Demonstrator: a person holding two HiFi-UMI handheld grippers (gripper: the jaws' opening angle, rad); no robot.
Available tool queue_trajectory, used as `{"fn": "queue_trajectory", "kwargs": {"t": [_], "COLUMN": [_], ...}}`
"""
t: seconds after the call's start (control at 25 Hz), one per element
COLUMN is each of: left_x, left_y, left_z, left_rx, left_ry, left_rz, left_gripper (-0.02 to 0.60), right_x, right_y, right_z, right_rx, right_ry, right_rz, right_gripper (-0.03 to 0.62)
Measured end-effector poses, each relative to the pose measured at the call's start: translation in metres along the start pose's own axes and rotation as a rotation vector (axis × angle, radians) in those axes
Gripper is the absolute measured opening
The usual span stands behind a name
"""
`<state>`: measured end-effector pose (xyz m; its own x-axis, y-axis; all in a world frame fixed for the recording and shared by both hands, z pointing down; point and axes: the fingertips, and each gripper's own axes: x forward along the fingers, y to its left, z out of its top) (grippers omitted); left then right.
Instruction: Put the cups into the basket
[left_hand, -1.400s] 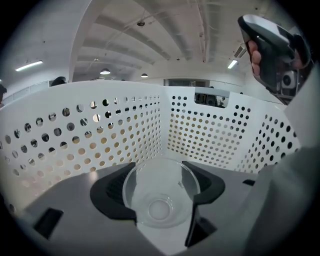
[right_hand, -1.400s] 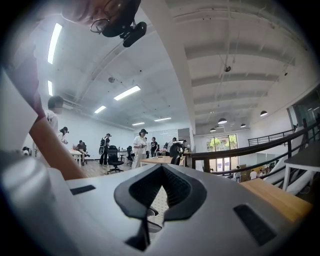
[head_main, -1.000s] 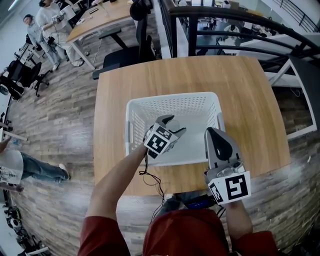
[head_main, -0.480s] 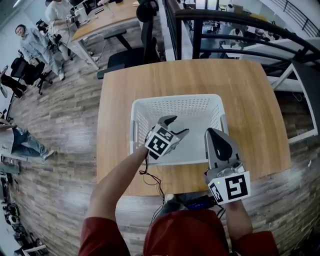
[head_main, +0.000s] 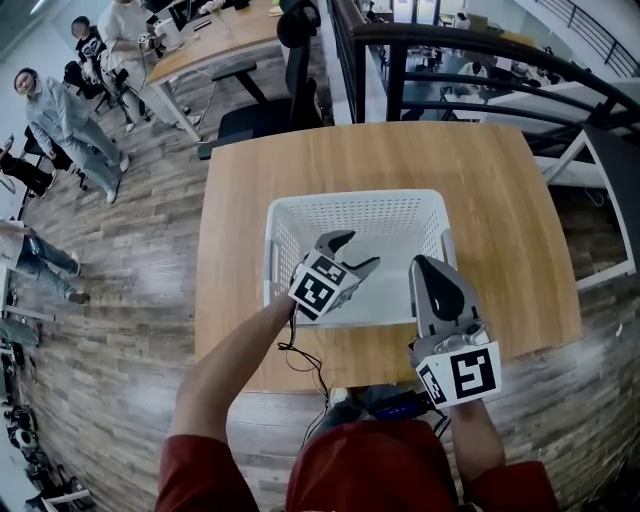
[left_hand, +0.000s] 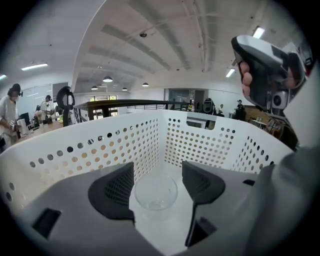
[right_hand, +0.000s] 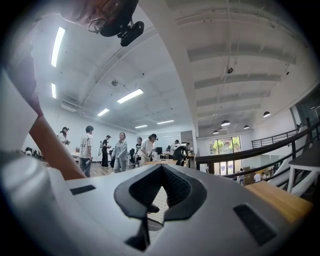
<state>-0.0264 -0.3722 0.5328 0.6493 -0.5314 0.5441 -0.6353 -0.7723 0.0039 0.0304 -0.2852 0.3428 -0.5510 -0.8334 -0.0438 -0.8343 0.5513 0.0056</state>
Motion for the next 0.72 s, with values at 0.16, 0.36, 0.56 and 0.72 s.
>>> {"fn": "queue_trajectory", "kwargs": {"t": [0.16, 0.36, 0.56, 0.72], "left_x": [-0.006, -0.015, -0.032, -0.042], "left_y": [-0.002, -0.001, 0.011, 0.03], "left_z": [0.008, 0.02, 0.041, 0.062], "left_rx": [-0.01, -0.028, -0.083, -0.112], "left_ry": [-0.023, -0.078, -0.166, -0.236], "left_rz": [0.001, 0.025, 0.084, 0.149], "left_gripper": [0.285, 0.285, 0.285, 0.285], "right_x": [0.0, -0.003, -0.008, -0.006], "right_y": [0.0, -0.001, -0.002, -0.003], "right_z": [0.004, 0.006, 0.013, 0.015], "right_rx": [-0.003, -0.009, -0.016, -0.016], "right_ry": [-0.004, -0.005, -0.007, -0.01], "right_rz": [0.002, 0.002, -0.001, -0.002], "right_gripper": [0.011, 0.011, 0.011, 0.011]}}
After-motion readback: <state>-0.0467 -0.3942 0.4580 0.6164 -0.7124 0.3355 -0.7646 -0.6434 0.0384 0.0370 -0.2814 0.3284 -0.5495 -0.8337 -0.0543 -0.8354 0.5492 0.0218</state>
